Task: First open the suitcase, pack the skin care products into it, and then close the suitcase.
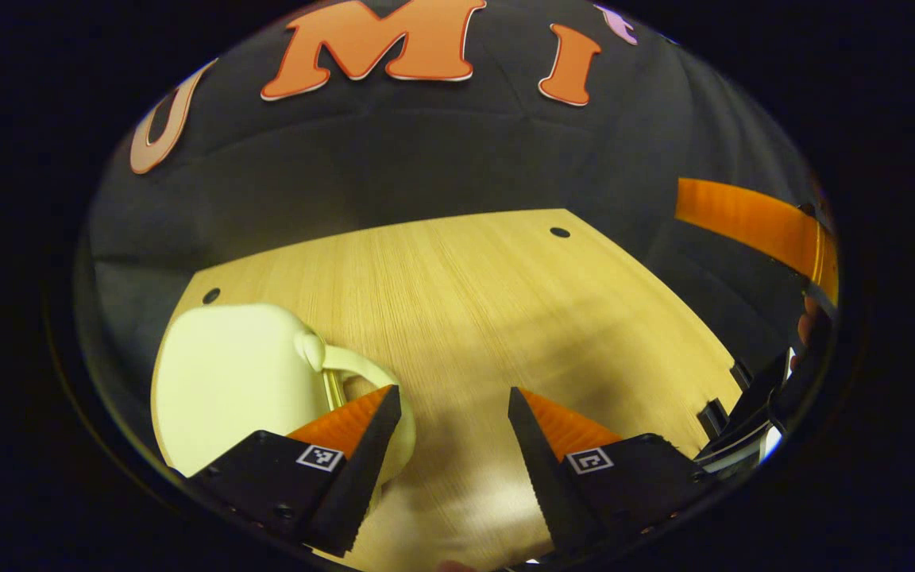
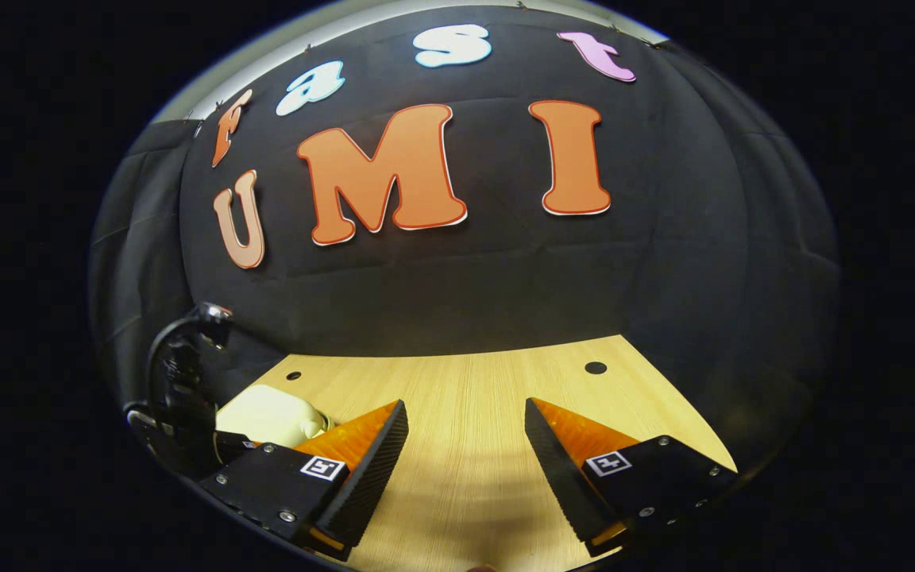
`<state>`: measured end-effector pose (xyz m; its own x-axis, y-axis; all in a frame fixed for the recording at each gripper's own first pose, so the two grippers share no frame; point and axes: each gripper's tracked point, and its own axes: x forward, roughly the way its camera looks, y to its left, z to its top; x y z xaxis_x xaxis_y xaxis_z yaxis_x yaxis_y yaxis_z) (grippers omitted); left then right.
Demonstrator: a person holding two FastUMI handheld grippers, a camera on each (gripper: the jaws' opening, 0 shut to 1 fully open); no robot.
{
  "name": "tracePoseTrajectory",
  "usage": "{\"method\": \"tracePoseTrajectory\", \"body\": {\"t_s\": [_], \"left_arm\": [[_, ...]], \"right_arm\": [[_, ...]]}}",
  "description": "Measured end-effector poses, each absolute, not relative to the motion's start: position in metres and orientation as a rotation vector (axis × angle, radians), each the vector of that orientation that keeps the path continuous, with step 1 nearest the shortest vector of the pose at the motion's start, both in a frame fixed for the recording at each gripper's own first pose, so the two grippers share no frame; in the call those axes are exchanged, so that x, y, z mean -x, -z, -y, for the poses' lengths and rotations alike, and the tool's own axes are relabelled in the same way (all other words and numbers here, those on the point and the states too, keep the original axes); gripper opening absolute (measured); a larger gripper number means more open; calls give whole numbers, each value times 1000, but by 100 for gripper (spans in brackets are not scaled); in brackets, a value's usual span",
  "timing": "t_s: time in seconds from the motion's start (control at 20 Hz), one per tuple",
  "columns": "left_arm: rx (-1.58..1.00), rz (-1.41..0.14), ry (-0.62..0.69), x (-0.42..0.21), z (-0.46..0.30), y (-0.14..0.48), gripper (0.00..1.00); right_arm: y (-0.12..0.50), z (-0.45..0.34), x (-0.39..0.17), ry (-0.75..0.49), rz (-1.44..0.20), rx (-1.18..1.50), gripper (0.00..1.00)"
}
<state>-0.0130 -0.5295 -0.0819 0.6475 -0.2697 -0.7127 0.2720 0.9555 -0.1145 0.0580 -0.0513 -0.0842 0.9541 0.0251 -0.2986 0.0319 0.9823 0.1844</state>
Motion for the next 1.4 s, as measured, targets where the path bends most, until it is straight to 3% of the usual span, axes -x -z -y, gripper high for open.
{"method": "tracePoseTrajectory", "body": {"t_s": [0.15,0.25,0.45,0.85,1.2,1.4], "left_arm": [[8,-638,280,-8,537,29,95],[4,-510,259,-19,539,-5,98],[-14,-306,191,-24,531,-69,97],[7,-36,2,0,484,-166,96],[-23,-56,-90,17,464,-146,96],[8,-99,-77,24,465,-128,96]], "right_arm": [[63,65,-59,48,-234,-162,95],[43,69,-60,68,-172,-132,94],[9,59,-59,44,-65,-47,94],[-11,14,-58,-109,-22,-41,94],[-9,7,-51,-165,7,-28,94],[-5,4,-45,-178,1,-11,94]]}}
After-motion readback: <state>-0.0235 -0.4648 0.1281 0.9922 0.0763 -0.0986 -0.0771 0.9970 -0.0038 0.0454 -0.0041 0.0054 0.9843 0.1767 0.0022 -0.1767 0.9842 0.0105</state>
